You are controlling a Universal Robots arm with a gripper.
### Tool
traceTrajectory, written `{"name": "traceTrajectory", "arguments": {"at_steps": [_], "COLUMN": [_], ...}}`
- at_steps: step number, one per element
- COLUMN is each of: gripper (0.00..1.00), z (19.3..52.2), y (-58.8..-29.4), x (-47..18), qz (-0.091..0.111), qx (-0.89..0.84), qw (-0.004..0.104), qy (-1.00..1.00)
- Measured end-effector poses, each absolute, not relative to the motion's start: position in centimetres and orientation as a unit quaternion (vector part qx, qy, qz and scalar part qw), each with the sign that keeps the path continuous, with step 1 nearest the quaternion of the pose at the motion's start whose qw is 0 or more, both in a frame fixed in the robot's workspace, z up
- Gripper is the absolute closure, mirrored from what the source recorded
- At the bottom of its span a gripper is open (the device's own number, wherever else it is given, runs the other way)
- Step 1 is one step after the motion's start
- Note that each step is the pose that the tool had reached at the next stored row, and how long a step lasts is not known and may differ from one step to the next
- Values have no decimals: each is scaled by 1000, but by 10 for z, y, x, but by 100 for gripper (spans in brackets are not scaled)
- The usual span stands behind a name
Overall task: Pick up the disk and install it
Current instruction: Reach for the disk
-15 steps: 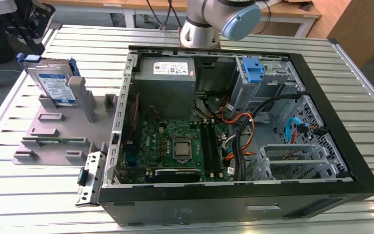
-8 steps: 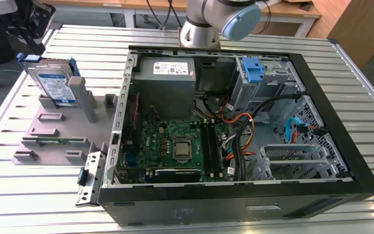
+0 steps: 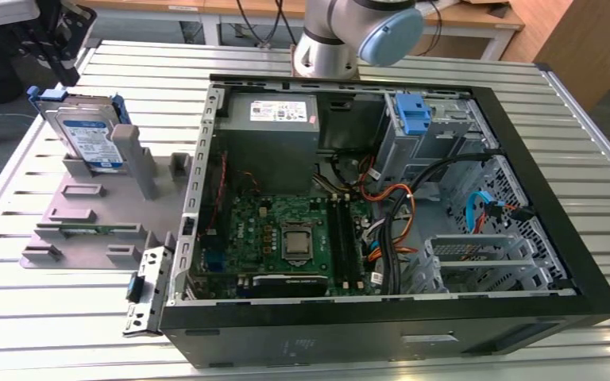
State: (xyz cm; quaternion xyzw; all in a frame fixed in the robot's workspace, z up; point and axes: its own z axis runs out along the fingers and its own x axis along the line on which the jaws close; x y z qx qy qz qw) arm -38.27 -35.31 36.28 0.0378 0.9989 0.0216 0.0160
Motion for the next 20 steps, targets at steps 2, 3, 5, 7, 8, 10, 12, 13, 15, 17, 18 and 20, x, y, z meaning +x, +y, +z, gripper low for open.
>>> {"name": "traceTrajectory", "arguments": {"at_steps": [2, 3, 5, 7, 8, 10, 12, 13, 15, 17, 18, 20], "gripper": [89, 89, 89, 89, 89, 89, 89, 89, 89, 89, 89, 89], "z": [360, 359, 357, 356, 355, 353, 351, 349, 347, 347, 347, 346], "y": [-350, -348, -346, -345, -344, -344, -344, -344, -344, -344, -344, -344], "x": [-384, -385, -388, -390, -392, -395, -395, -395, -395, -395, -395, -395], "qz": [21, 21, 21, 21, 21, 21, 19, 19, 17, 16, 16, 16], "qx": [38, 38, 38, 38, 38, 38, 38, 38, 38, 38, 38, 38], "qw": [16, 16, 16, 16, 16, 16, 16, 16, 16, 16, 16, 16], "qy": [999, 999, 999, 999, 999, 999, 999, 999, 999, 999, 999, 999]}}
